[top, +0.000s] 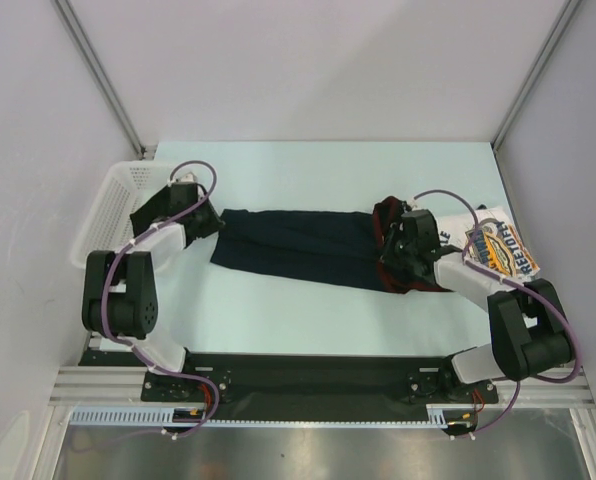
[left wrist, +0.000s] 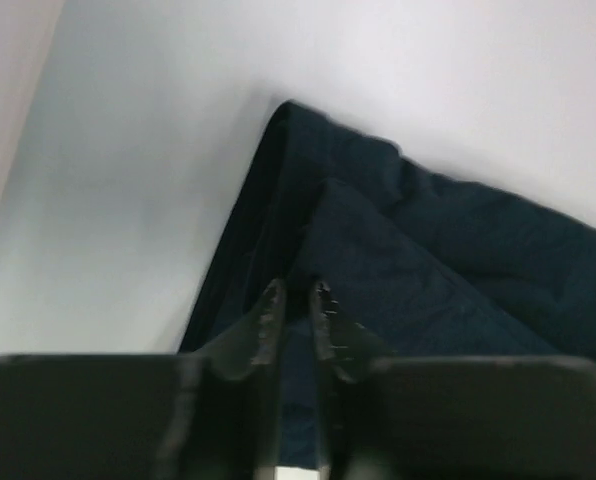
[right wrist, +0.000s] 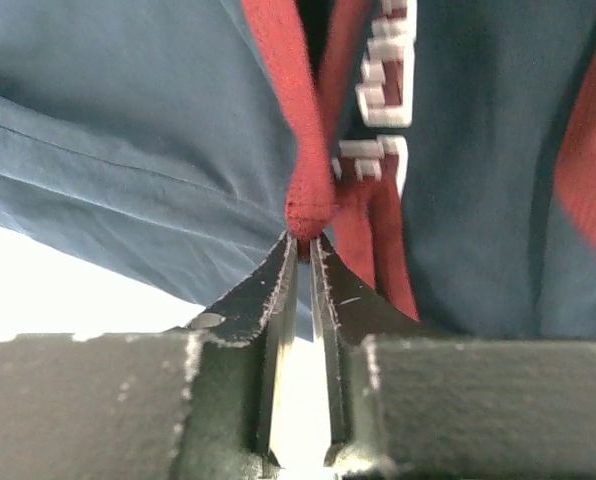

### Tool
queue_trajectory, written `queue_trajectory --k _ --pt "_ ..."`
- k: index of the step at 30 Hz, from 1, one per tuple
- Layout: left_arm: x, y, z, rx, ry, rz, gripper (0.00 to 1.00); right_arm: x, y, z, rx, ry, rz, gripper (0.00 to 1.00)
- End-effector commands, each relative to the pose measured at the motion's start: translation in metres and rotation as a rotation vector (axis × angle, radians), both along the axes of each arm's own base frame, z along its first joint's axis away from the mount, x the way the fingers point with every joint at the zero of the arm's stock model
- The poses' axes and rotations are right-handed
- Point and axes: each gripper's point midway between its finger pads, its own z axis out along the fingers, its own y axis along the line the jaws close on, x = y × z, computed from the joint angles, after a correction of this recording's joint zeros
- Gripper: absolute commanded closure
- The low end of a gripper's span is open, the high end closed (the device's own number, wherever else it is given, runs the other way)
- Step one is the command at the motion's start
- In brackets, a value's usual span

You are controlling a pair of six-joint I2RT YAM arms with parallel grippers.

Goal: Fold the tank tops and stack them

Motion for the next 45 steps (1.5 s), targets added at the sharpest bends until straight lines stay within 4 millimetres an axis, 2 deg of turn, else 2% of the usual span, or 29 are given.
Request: queue_trajectory --k 1,2,3,4,5,6,7,10,16,17,19,20,21,22,23,24,25,26,30,33,35,36,38,39,42,45 --pt "-0.005 0.013 0.007 0.011 -0.043 0.073 0.77 -0.007 -0.002 -0.005 -0.028 -0.023 -0.042 0.85" --pt "-0.007 0.014 0.007 0.015 -0.048 0.081 0.72 -0.01 -0.003 -0.008 -0.032 -0.016 -0.05 0.85" --pt "-0.01 0.015 0.011 0.009 -0.061 0.088 0.56 -0.012 -0.001 -0.01 -0.029 -0.01 -0.056 0.76" --pt "-0.011 0.014 0.013 0.004 -0.077 0.089 0.49 -0.015 -0.004 -0.012 -0.044 -0.013 -0.072 0.71" --pt "-0.02 0.015 0.007 0.011 -0.064 0.093 0.43 -0.017 -0.004 -0.012 -0.047 -0.014 -0.074 0.67" --pt "-0.024 0.015 0.015 0.007 -0.085 0.095 0.39 -0.018 -0.003 -0.011 -0.047 -0.024 -0.074 0.56" --pt "-0.025 0.014 0.019 0.009 -0.112 0.088 0.35 -0.021 -0.006 -0.011 -0.056 -0.029 -0.085 0.53" --pt "-0.029 0.021 0.034 0.045 -0.15 0.109 0.32 -0.024 -0.007 -0.001 -0.057 -0.063 -0.083 0.47" --pt "-0.027 0.014 0.057 0.058 -0.173 0.079 0.31 -0.013 -0.01 0.022 -0.088 -0.115 -0.086 0.43" --pt "-0.024 0.011 0.055 0.058 -0.164 0.069 0.31 -0.007 -0.008 0.031 -0.085 -0.131 -0.081 0.41" --pt "-0.015 0.007 0.063 0.058 -0.167 0.057 0.3 0.0 -0.003 0.03 -0.093 -0.114 -0.063 0.37" --pt "-0.01 0.005 0.053 0.063 -0.133 0.049 0.3 0.003 -0.002 0.028 -0.102 -0.1 -0.049 0.37" --pt "-0.005 0.002 0.051 0.066 -0.119 0.039 0.29 0.014 0.004 0.03 -0.104 -0.091 -0.04 0.36" --pt "0.004 0.002 0.057 0.069 -0.121 0.038 0.3 0.017 0.006 0.029 -0.107 -0.084 -0.032 0.36" --pt "0.009 0.0 0.044 0.075 -0.082 0.031 0.3 0.022 0.008 0.028 -0.115 -0.077 -0.028 0.36" --pt "0.012 0.0 0.04 0.082 -0.068 0.028 0.3 0.03 0.011 0.034 -0.112 -0.087 -0.023 0.37" --pt "0.018 0.0 0.043 0.083 -0.068 0.031 0.3 0.034 0.013 0.025 -0.116 -0.063 -0.017 0.37" --pt "0.02 0.002 0.033 0.096 -0.042 0.033 0.31 0.036 0.012 0.022 -0.122 -0.047 -0.017 0.37" --pt "0.022 0.004 0.022 0.114 -0.006 0.04 0.33 0.045 0.009 0.004 -0.162 0.005 -0.041 0.37" --pt "0.022 0.003 0.016 0.108 0.004 0.031 0.33 0.047 0.007 -0.001 -0.166 0.01 -0.048 0.39" --pt "0.021 0.002 0.014 0.107 0.008 0.025 0.34 0.047 0.007 0.0 -0.17 0.009 -0.045 0.5" --pt "0.021 0.002 0.014 0.109 0.008 0.023 0.41 0.046 0.006 0.0 -0.178 0.01 -0.049 0.63" --pt "0.02 0.002 0.017 0.111 -0.001 0.02 0.5 0.045 0.003 0.002 -0.182 0.004 -0.053 0.72" --pt "0.02 0.004 0.019 0.118 -0.006 0.028 0.58 0.045 0.001 0.004 -0.184 -0.003 -0.059 0.77" --pt "0.019 0.005 0.023 0.118 -0.017 0.029 0.68 0.043 0.0 0.007 -0.182 -0.011 -0.055 0.8" --pt "0.021 0.004 0.025 0.116 -0.018 0.027 0.67 0.042 0.0 0.007 -0.176 -0.007 -0.054 0.82"
